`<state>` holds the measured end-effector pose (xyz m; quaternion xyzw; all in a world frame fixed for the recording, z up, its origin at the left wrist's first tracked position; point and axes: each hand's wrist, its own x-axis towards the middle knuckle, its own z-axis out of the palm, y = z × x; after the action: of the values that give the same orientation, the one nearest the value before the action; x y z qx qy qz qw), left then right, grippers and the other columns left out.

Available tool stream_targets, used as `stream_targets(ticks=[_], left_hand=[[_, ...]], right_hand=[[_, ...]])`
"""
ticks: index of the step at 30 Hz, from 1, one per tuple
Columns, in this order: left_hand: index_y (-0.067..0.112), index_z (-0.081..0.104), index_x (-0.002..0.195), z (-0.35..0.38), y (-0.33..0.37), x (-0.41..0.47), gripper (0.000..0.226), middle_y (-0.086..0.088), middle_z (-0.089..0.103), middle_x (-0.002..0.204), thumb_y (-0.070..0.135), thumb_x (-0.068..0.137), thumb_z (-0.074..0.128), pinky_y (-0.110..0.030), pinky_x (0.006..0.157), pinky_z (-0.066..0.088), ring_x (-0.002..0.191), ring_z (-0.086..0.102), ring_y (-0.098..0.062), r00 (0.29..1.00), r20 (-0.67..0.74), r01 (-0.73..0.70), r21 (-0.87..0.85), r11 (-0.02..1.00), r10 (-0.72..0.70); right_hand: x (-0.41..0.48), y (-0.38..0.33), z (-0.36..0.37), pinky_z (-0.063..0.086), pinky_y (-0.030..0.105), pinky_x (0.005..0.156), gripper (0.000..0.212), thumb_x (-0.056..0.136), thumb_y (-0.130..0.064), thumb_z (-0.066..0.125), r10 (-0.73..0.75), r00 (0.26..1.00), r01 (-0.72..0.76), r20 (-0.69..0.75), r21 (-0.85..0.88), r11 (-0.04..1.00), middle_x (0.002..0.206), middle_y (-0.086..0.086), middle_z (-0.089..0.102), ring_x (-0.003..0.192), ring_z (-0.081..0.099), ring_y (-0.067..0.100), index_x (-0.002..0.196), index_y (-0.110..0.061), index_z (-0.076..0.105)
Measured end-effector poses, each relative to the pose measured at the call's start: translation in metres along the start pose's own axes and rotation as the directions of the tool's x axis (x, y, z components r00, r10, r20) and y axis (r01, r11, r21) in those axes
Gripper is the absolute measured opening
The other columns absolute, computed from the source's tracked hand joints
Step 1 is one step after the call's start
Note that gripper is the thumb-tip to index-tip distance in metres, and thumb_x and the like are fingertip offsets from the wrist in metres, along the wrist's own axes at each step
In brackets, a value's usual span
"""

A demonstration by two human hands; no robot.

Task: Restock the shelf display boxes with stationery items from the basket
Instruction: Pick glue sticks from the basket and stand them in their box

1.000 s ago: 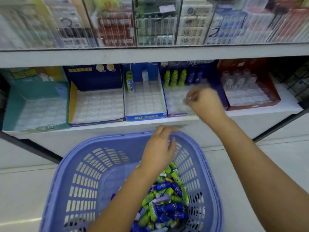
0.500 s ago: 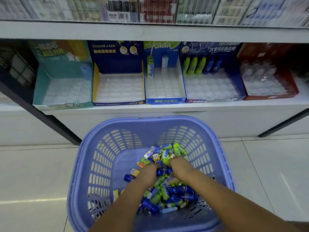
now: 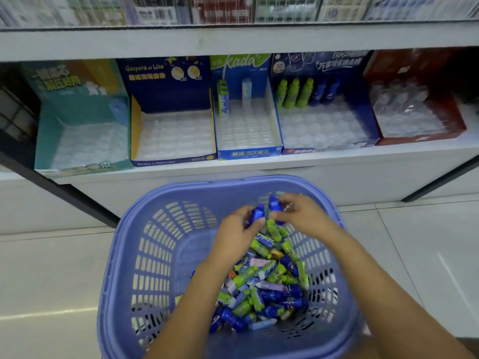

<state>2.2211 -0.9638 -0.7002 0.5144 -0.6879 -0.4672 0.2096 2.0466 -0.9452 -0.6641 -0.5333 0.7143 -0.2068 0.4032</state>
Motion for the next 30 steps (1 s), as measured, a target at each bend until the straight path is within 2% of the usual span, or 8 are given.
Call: stream_targets(ticks=[2, 4, 8, 12, 15, 18, 23, 30], left_hand=[[0.026, 0.060, 0.115, -0.006, 0.037, 0.002, 0.030, 0.017, 0.063, 0.088, 0.037, 0.088, 0.062, -0.007, 0.066, 0.044, 0.078, 0.060, 0.010, 0.992, -0.031, -0.121, -0.065, 0.990, 0.120], [0.028, 0.060, 0.115, -0.009, 0.074, 0.006, 0.029, 0.022, 0.061, 0.090, 0.035, 0.087, 0.064, -0.004, 0.070, 0.045, 0.083, 0.058, 0.012, 0.967, -0.087, -0.246, -0.105, 0.964, 0.238], [0.036, 0.060, 0.098, -0.011, 0.131, 0.027, 0.019, 0.029, 0.062, 0.082, 0.032, 0.083, 0.069, -0.003, 0.065, 0.044, 0.078, 0.058, 0.010, 0.931, -0.216, -0.336, -0.196, 0.921, 0.294], [0.018, 0.065, 0.107, 0.001, 0.162, 0.060, 0.021, 0.011, 0.069, 0.090, 0.026, 0.088, 0.065, -0.018, 0.075, 0.051, 0.081, 0.063, -0.001, 0.913, -0.224, -0.371, -0.107, 0.922, 0.342], [0.013, 0.062, 0.113, 0.012, 0.169, 0.084, 0.024, -0.004, 0.069, 0.097, 0.023, 0.092, 0.058, -0.030, 0.077, 0.050, 0.087, 0.062, -0.019, 0.921, -0.159, -0.348, 0.075, 0.934, 0.356], [0.012, 0.059, 0.115, 0.019, 0.167, 0.095, 0.025, -0.008, 0.067, 0.100, 0.023, 0.094, 0.053, -0.035, 0.076, 0.049, 0.088, 0.060, -0.024, 0.942, -0.112, -0.291, 0.188, 0.938, 0.315], [0.013, 0.056, 0.119, 0.021, 0.158, 0.096, 0.027, -0.005, 0.065, 0.100, 0.026, 0.097, 0.050, -0.022, 0.064, 0.036, 0.081, 0.054, -0.017, 0.928, -0.110, -0.329, 0.212, 0.920, 0.357], [0.016, 0.056, 0.119, 0.022, 0.155, 0.096, 0.026, -0.002, 0.065, 0.100, 0.024, 0.094, 0.051, -0.023, 0.068, 0.042, 0.082, 0.055, -0.015, 0.926, -0.133, -0.328, 0.180, 0.928, 0.353]], right_hand=[[-0.004, -0.015, -0.039, 0.048, 0.036, 0.081, 0.019, 0.080, -0.016, 0.072, -0.042, 0.989, 0.075, -0.141, 0.236, 0.969, 0.091, 0.007, 0.067, 0.082, 0.062, 0.022, 0.097, -0.016, 0.063], [-0.005, -0.024, -0.076, 0.048, 0.033, 0.074, 0.027, 0.080, -0.010, 0.072, -0.084, 0.931, 0.198, -0.356, 0.296, 0.935, 0.083, 0.001, 0.064, 0.072, 0.059, 0.017, 0.090, -0.028, 0.055], [0.009, -0.028, -0.136, 0.050, 0.022, 0.069, 0.031, 0.077, -0.017, 0.074, -0.138, 0.734, 0.300, -0.665, 0.136, 0.944, 0.082, -0.004, 0.063, 0.070, 0.060, 0.008, 0.096, -0.030, 0.054], [0.049, -0.025, -0.182, 0.049, 0.014, 0.071, 0.029, 0.081, -0.016, 0.069, -0.196, 0.614, 0.241, -0.765, -0.054, 0.969, 0.096, 0.006, 0.068, 0.078, 0.063, 0.011, 0.109, -0.010, 0.062], [0.081, -0.029, -0.203, 0.045, 0.028, 0.082, 0.030, 0.083, -0.016, 0.065, -0.257, 0.639, 0.031, -0.725, -0.310, 0.950, 0.112, 0.014, 0.067, 0.101, 0.062, 0.029, 0.111, -0.009, 0.064], [0.102, -0.035, -0.208, 0.042, 0.034, 0.084, 0.026, 0.085, -0.012, 0.060, -0.314, 0.708, -0.048, -0.633, -0.486, 0.873, 0.114, 0.019, 0.064, 0.105, 0.058, 0.034, 0.110, -0.004, 0.063], [0.120, -0.039, -0.217, 0.044, 0.038, 0.092, 0.029, 0.089, -0.015, 0.058, -0.257, 0.794, -0.109, -0.551, -0.545, 0.831, 0.119, 0.022, 0.060, 0.111, 0.055, 0.035, 0.114, 0.000, 0.060], [0.122, -0.042, -0.220, 0.037, 0.039, 0.100, 0.032, 0.091, -0.017, 0.054, -0.255, 0.814, -0.121, -0.522, -0.582, 0.804, 0.124, 0.023, 0.055, 0.118, 0.048, 0.035, 0.118, 0.000, 0.058]])
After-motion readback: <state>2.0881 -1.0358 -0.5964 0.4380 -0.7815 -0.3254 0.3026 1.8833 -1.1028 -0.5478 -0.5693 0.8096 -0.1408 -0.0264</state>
